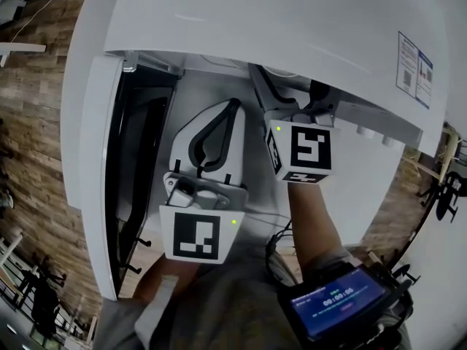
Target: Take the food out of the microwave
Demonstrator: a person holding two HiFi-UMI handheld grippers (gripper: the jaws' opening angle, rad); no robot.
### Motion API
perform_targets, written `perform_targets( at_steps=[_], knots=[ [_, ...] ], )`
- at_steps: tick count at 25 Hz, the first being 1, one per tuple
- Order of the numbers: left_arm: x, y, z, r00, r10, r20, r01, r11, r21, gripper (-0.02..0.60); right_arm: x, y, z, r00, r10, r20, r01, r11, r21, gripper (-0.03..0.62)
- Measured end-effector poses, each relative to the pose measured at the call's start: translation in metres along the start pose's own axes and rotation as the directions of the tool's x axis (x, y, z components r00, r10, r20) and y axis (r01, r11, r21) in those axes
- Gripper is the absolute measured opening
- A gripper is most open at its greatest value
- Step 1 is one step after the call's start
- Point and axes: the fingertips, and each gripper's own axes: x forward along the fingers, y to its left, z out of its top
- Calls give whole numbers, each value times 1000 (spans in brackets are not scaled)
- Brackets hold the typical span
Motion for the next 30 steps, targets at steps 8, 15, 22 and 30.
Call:
perform_targets(
  at_steps=[8, 15, 22, 30],
  knots=[
    [-5, -7, 1, 1000, -24, 5, 24, 1000, -1, 6, -3, -1, 6, 1000, 16, 3, -16, 1000, 24, 513],
    [-2, -3, 2, 1000, -28, 10, 28, 1000, -10, 6, 17, 1, 9, 1000, 31, -6, -31, 999, 10, 535],
    [-4, 1, 2, 1000, -26, 2, 26, 1000, -14, 6, 19, 3, 5, 1000, 28, -4, -28, 999, -24, 529],
    [-16, -2, 3, 1000, -24, 10, 24, 1000, -9, 6, -5, 7, 15, 998, 27, 58, -24, 999, -47, 528]
  ],
)
